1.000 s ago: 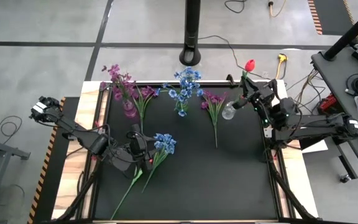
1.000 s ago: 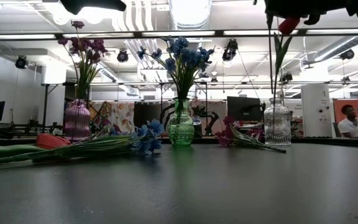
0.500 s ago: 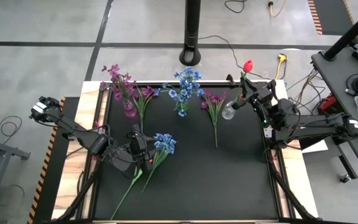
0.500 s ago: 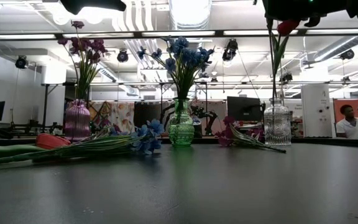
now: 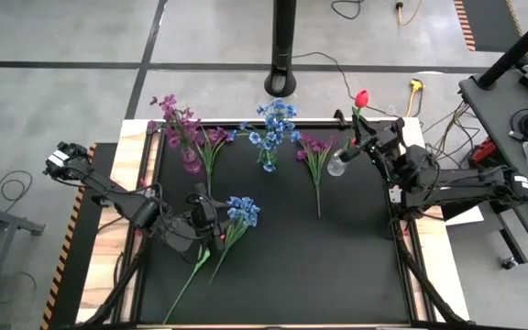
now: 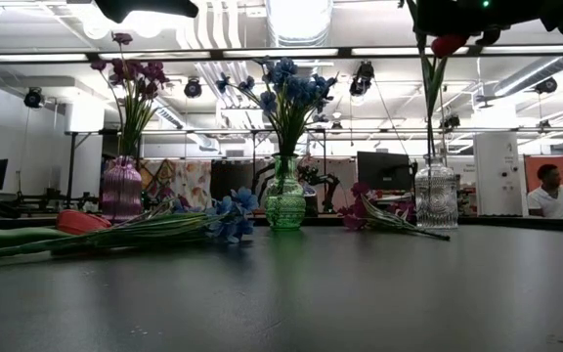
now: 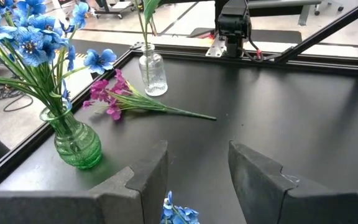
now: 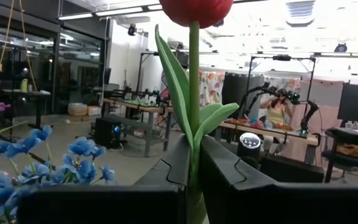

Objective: Sort flowers into vase by color
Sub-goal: Put the right red tulip into the transparent vase

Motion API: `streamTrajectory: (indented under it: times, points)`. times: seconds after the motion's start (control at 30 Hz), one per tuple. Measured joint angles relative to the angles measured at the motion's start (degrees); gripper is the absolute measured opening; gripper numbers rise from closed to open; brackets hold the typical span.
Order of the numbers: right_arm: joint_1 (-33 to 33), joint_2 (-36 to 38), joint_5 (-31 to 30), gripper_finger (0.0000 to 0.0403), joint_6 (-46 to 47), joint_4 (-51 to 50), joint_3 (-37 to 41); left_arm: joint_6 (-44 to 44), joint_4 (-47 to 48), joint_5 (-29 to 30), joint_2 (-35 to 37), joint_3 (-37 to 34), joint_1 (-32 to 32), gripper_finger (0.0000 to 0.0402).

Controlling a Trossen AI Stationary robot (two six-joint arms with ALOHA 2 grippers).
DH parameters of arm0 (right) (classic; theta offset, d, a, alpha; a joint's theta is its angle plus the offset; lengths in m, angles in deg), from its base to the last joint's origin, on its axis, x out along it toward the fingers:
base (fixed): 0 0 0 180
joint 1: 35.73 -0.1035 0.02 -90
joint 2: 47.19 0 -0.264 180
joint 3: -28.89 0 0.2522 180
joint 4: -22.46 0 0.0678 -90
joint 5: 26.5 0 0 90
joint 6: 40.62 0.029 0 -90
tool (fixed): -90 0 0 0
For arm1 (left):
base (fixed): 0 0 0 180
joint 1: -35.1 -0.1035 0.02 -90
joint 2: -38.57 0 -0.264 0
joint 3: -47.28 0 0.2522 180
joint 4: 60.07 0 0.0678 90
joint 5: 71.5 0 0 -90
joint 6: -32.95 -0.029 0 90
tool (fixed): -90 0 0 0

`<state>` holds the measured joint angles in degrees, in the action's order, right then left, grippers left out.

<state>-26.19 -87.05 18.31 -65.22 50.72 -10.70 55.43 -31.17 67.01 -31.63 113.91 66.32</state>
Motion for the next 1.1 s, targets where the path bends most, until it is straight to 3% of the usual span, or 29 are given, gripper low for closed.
streamTrajectory:
  times: [0.27,0.9,1.1]
  points:
    - [0.00,-0.07,-5.49,0.0024,0.15,-0.25,0.00,0.01,0.00,0.00,-0.02,0.00,0.00,0.0150]
    - [0.00,-0.07,-5.94,0.0116,0.63,-1.25,0.00,0.02,0.00,0.00,-0.02,0.00,0.00,0.0150]
    - [-0.02,-0.07,-9.05,0.0142,0.62,-1.27,0.00,0.02,0.00,-0.01,-0.02,0.00,0.01,0.0150]
